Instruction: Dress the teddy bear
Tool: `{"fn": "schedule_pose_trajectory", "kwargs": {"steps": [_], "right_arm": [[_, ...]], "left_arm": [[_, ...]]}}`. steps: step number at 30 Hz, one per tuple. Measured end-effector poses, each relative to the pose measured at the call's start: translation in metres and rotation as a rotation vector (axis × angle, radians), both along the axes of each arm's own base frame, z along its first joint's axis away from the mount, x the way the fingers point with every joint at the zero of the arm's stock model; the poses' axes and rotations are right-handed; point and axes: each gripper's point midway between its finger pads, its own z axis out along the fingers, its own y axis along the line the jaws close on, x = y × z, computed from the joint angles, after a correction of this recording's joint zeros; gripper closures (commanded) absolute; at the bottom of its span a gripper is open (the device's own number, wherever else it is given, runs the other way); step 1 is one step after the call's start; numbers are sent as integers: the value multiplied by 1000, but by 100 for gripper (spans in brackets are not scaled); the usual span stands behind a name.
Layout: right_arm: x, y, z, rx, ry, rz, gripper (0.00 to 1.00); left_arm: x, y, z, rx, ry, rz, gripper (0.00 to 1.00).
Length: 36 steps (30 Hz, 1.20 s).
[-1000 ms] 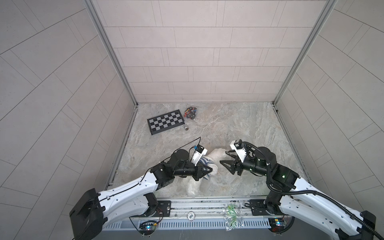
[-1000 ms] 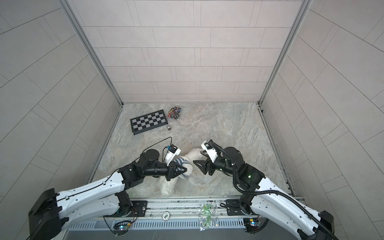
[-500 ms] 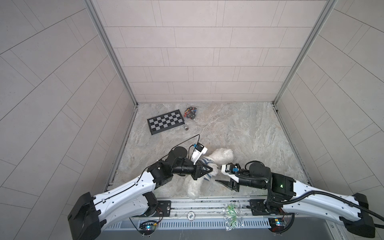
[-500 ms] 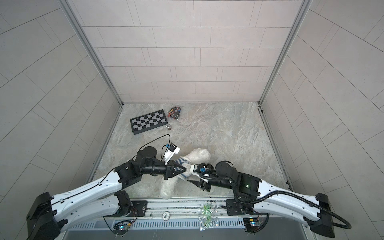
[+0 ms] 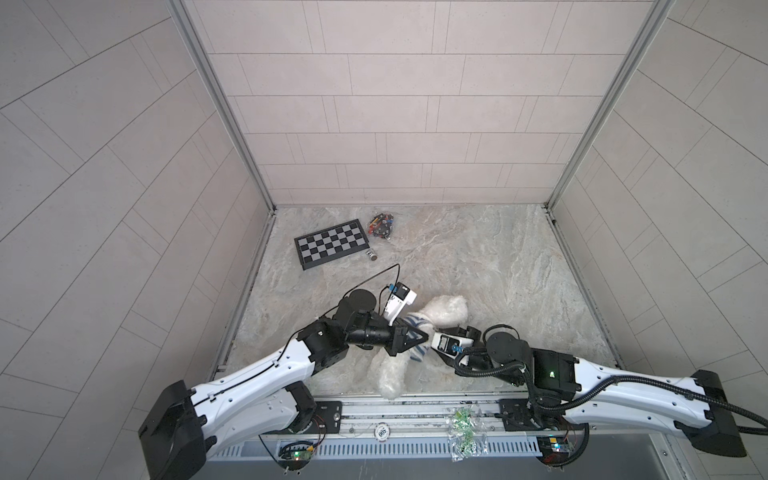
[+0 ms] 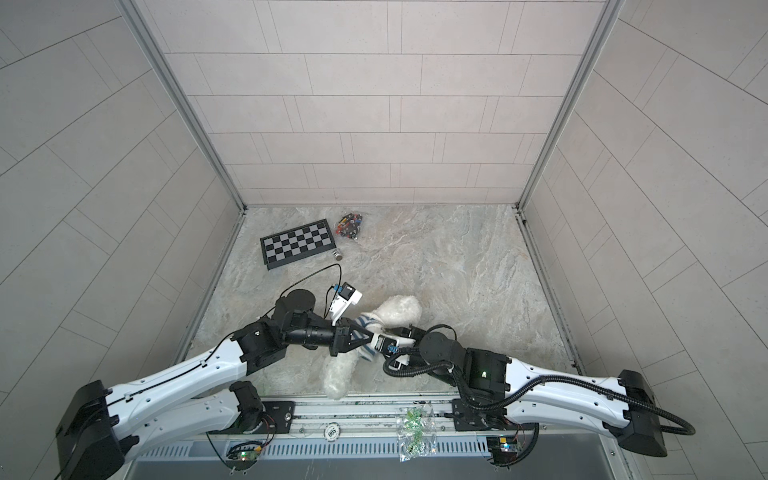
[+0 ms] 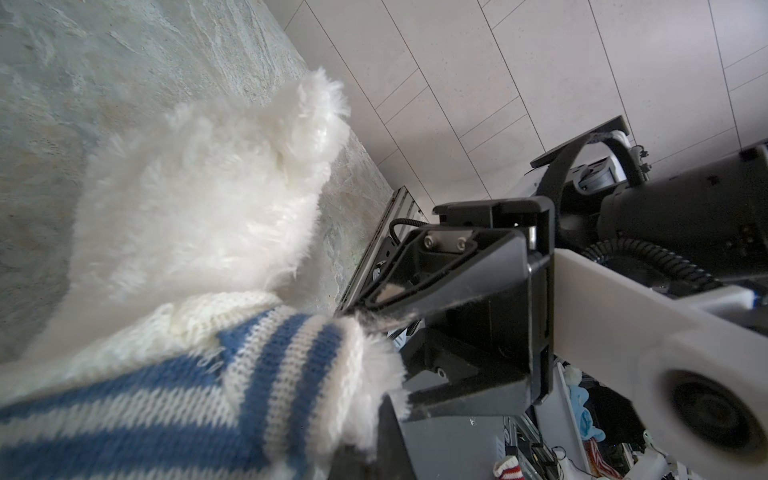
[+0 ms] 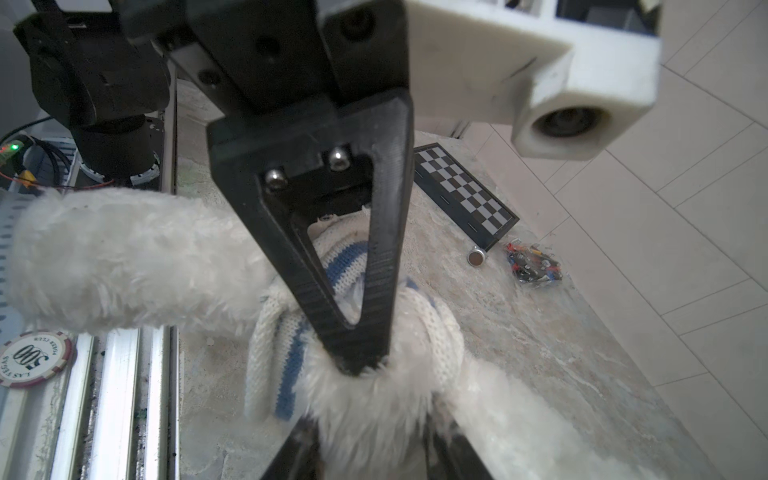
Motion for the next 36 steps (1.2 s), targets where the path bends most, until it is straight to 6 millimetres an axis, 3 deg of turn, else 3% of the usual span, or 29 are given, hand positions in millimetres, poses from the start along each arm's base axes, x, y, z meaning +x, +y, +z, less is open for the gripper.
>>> {"fn": "schedule_pose_trajectory", "kwargs": {"steps": [4,5,8,14,19,22,29,36], "right_arm": [[3,-2,1,-8,-21,-18,98],[3,-2,2,-6,-23,-21,100],[5,-5,3,3,-16,-44,100],[17,-9,14,41,74,-147,100],[53,-14,33,127,223,-298,100],[71,-15,30,135,299,-372,100],[74,-1,5,97,417,-400,100],[71,4,5,118,459,-384,100]], "left_arm": [[3,-1,2,-5,-5,14,89],[4,-1,2,-4,-6,21,85],[9,1,3,-1,-20,42,65],[33,14,8,84,-99,185,46],[50,39,7,144,-169,337,46],[57,50,0,172,-182,410,50],[64,57,-31,240,-188,535,51],[79,49,-52,312,-207,602,55]]}}
